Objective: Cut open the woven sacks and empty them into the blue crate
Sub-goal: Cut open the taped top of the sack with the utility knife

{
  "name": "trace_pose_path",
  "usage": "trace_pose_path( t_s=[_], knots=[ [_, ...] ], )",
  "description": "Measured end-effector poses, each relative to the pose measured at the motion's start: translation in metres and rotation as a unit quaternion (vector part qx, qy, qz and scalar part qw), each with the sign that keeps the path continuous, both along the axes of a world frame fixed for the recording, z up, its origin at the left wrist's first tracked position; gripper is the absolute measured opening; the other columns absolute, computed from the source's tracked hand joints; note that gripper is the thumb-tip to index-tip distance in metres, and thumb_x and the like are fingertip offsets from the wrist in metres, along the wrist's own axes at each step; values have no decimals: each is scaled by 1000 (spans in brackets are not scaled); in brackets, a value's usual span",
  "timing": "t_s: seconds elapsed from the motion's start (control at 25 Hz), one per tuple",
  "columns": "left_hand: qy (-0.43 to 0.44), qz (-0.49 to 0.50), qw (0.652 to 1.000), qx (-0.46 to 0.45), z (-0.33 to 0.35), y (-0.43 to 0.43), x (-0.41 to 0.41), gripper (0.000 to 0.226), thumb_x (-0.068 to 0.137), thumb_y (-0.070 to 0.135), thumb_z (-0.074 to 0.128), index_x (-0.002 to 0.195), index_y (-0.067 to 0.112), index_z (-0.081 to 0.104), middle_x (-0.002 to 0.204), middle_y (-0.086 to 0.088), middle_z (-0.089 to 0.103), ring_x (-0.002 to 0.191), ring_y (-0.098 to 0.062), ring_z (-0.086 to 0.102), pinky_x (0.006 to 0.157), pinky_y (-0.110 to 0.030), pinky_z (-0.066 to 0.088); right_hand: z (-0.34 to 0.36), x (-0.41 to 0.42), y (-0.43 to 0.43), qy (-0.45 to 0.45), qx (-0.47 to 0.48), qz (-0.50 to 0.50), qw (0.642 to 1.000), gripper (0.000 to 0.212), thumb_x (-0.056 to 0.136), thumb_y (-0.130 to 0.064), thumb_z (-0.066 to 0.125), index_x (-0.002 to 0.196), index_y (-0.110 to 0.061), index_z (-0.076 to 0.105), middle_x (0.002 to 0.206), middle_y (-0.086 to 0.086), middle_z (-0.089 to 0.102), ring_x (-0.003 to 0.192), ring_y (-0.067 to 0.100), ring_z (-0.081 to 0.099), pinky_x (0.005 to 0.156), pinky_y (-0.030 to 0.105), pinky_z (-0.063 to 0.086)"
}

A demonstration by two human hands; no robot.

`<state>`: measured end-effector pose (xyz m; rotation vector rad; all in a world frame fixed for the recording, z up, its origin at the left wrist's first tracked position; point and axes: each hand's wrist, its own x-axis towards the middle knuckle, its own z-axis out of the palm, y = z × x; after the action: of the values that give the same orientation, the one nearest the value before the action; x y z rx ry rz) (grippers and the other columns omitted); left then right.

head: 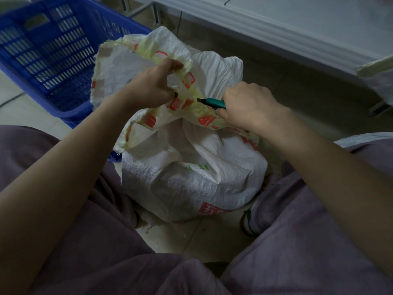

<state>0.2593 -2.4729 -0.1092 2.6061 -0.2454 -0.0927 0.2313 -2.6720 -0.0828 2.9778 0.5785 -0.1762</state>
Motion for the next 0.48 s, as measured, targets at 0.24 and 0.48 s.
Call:
trace_pose_path(
  t_s=[0.24,0.48],
  knots=[
    [-1,2,1000,-13,4,2,-1,64,85,6,60,142,15,30,144,-7,40,100,-15,49,86,-30,44,5,3,-5,-7,15,5,1000,34,96,-36,49,110,-6,59,71,2,38,72,21,45,63,35,37],
    [9,-11,999,-44,2,2,0,66,84,4,61,141,16,31,144,-6,40,103,-16,50,79,-23,41,2,5,-3,0,17,0,1000,36,96,-37,50,112,-6,59,81,6,41,76,24,44,65,35,36]
  ],
)
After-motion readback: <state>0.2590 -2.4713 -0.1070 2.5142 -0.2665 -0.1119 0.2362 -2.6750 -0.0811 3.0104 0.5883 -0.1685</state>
